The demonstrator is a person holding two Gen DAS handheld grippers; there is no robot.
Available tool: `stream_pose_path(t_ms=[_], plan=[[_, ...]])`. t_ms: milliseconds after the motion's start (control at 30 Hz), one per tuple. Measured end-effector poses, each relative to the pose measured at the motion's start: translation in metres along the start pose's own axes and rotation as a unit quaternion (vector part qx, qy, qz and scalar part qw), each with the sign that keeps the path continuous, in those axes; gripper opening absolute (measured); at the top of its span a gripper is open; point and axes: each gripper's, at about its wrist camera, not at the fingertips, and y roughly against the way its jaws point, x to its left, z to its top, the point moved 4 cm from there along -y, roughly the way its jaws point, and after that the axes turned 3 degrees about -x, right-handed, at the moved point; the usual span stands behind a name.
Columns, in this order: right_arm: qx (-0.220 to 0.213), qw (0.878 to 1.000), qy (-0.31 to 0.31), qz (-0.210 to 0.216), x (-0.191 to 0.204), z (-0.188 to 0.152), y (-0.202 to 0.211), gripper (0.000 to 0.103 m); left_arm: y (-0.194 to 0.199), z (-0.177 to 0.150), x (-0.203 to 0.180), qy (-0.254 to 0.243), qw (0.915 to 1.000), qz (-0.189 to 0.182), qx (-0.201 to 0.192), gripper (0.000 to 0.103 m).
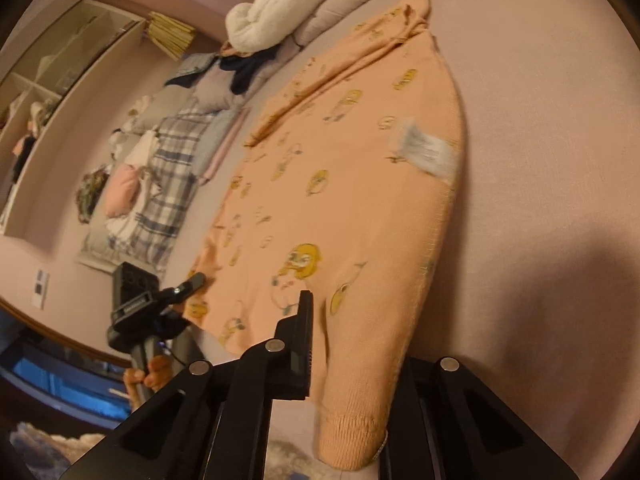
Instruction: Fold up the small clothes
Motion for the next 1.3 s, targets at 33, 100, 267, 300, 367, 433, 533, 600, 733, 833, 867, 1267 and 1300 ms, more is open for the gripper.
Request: stream_pose_path(t_ms=[33,100,267,300,367,433,533,600,733,833,867,1267,1300], plan=[[-0.003,1.0,-0.002,0.013,0.002,0.001,0.001,0.011,0.001,0.001,-0.001,0.002,1.0,-0.007,-0.001,0.01],[-0.008,0.999,-0.012,0.038,0.002,0.003,0.002,0.011,0.003,0.002,-0.005,0.005,0.9997,-0.022,-0.005,0.009],[-0.026,0.995,-0.035,0.085,0.005,0.01,0.003,0.011,0.005,0.009,-0.013,0.018,0.9976,-0.066,-0.009,0.009],[-0.029,0.995,-0.034,0.089,0.007,0.011,0.003,0.011,0.004,0.01,-0.015,0.018,0.9974,-0.07,-0.01,0.009],[-0.034,0.995,-0.028,0.094,0.012,0.015,0.003,0.011,0.001,0.014,-0.021,0.013,0.9973,-0.072,-0.011,0.009],[-0.037,0.994,-0.024,0.099,0.017,0.02,0.002,0.011,-0.002,0.017,-0.026,0.008,0.9969,-0.078,-0.009,0.009],[-0.043,0.993,-0.018,0.106,0.023,0.027,0.0,0.011,-0.006,0.021,-0.032,0.003,0.9962,-0.087,-0.011,0.009],[-0.047,0.993,-0.016,0.109,0.026,0.031,-0.003,0.011,-0.008,0.023,-0.033,0.0,0.996,-0.089,-0.012,0.009],[-0.048,0.992,-0.015,0.113,0.027,0.037,-0.007,0.011,-0.011,0.028,-0.034,-0.007,0.9961,-0.087,-0.012,0.009],[-0.052,0.992,-0.015,0.114,0.026,0.041,-0.008,0.011,-0.013,0.032,-0.036,-0.009,0.9955,-0.093,-0.013,0.009],[-0.054,0.992,-0.016,0.115,0.026,0.044,-0.009,0.011,-0.014,0.033,-0.035,-0.008,0.9953,-0.095,-0.014,0.009],[-0.089,0.989,-0.014,0.115,0.026,0.077,-0.008,0.011,-0.031,0.069,-0.038,-0.005,0.9942,-0.103,-0.03,0.009],[-0.094,0.989,-0.012,0.114,0.026,0.082,-0.007,0.011,-0.033,0.074,-0.04,-0.007,0.9942,-0.103,-0.031,0.009]])
